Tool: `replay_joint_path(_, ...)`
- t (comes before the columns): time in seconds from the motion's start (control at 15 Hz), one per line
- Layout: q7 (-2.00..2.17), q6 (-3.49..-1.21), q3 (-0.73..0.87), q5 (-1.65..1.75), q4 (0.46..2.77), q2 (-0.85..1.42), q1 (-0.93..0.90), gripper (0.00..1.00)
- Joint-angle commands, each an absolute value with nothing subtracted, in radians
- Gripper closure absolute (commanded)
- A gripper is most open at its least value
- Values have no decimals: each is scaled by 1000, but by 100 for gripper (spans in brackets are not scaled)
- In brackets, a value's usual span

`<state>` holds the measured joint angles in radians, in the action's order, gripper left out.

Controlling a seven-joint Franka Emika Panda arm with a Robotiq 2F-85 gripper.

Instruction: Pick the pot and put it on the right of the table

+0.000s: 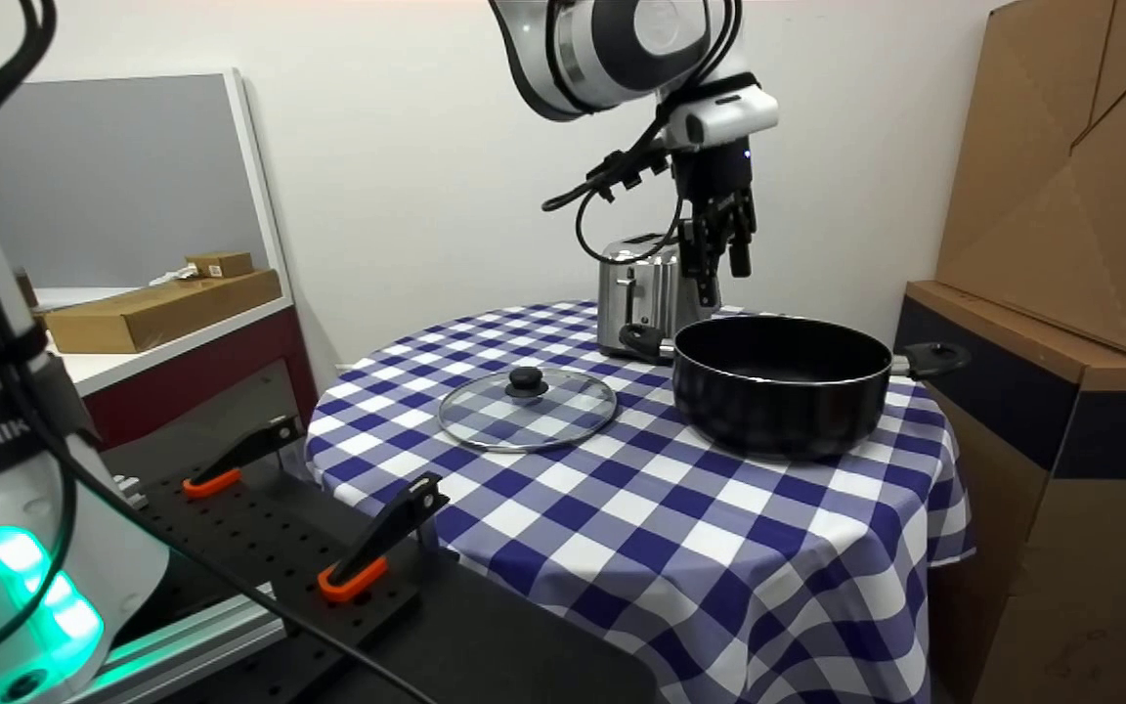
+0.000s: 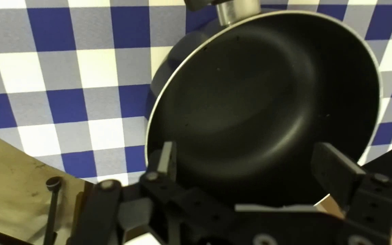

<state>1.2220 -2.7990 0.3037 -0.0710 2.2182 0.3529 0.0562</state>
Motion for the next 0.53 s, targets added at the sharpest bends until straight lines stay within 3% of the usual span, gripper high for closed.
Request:
replay_joint_path(0.0,1162,-2752,286,14,2288,214,-10,0)
replay_joint_path(0.47,988,-2640,60,-64,2318,77,-60,0)
